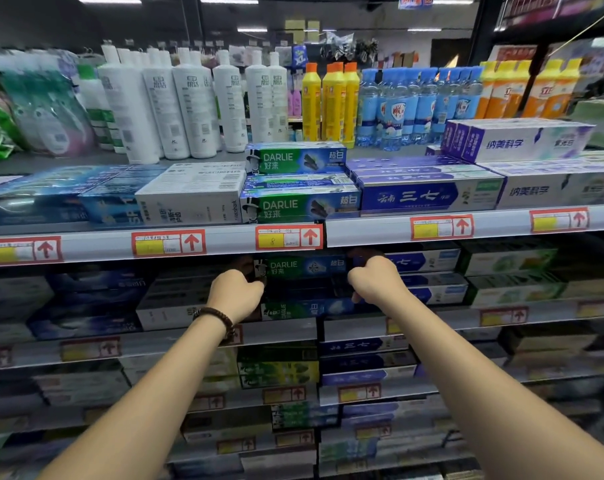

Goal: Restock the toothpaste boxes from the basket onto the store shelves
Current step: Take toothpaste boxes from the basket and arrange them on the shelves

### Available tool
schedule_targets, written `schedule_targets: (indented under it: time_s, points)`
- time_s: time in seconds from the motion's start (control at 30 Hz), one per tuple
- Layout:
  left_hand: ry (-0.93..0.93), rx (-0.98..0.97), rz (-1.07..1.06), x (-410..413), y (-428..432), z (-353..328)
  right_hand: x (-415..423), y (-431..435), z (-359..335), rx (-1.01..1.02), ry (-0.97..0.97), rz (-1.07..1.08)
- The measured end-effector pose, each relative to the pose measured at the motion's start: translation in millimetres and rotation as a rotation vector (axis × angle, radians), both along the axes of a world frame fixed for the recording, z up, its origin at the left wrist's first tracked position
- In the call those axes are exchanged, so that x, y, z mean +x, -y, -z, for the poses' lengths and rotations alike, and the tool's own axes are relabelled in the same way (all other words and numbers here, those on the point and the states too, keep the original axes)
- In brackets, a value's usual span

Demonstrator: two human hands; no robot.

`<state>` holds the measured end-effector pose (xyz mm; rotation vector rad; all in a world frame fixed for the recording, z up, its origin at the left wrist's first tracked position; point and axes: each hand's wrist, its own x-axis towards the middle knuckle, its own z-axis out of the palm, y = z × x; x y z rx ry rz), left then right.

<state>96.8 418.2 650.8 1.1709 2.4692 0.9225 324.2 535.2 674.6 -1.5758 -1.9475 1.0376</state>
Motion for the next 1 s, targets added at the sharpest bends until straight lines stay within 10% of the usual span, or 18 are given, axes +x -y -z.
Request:
schedule_targets:
  time_s: [1.0]
  points:
    - [0.131,0.431,-0.021,13,49,34,22,36,63,0.259,-0.425,0.006]
